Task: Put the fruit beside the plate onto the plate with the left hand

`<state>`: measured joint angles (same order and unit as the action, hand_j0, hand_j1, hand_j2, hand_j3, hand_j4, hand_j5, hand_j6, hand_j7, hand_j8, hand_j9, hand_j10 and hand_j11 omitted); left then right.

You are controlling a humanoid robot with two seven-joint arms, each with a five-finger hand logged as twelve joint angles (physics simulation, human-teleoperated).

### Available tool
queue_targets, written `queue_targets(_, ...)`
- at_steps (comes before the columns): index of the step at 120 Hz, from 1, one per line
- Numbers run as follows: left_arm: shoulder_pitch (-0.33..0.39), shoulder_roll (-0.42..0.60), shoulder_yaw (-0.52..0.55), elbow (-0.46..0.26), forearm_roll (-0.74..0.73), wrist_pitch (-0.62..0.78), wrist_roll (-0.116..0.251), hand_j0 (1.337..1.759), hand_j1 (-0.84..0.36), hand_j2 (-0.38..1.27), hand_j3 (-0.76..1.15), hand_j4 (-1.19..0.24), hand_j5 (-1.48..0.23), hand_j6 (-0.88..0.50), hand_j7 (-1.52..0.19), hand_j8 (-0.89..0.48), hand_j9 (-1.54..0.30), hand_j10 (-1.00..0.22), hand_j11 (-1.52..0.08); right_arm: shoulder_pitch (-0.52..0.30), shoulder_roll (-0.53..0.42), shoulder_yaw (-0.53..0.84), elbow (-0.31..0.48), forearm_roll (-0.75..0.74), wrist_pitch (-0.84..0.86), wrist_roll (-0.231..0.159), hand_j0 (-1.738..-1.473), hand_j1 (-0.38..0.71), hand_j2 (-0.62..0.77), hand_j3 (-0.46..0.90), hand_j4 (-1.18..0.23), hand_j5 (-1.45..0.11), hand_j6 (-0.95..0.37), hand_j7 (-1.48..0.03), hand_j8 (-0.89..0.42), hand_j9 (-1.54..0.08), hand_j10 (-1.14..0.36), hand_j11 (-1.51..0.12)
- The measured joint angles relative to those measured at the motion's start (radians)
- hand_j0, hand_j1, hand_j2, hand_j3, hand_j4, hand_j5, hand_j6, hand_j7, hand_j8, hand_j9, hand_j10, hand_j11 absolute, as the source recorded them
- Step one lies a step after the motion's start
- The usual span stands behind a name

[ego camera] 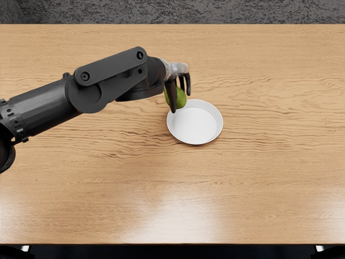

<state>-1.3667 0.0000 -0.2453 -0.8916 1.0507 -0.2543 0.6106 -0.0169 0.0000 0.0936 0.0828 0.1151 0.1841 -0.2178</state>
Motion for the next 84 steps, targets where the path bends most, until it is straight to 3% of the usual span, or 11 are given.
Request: queue_targets(84, -0.004, 0.000, -0.023, -0.028, -0.065, -0.029, 0.000, 1.653, -0.24, 0.44, 0.00, -0.74, -0.97, -0.51, -0.98, -0.50, -1.00, -0.72, -1.00, 0.000, 0.000, 0.000, 0.000, 0.000, 0.000, 0.000, -1.658, -0.35, 0.00, 0.00, 0.00, 0.00, 0.00, 0.00, 0.00, 0.00, 0.00, 0.00)
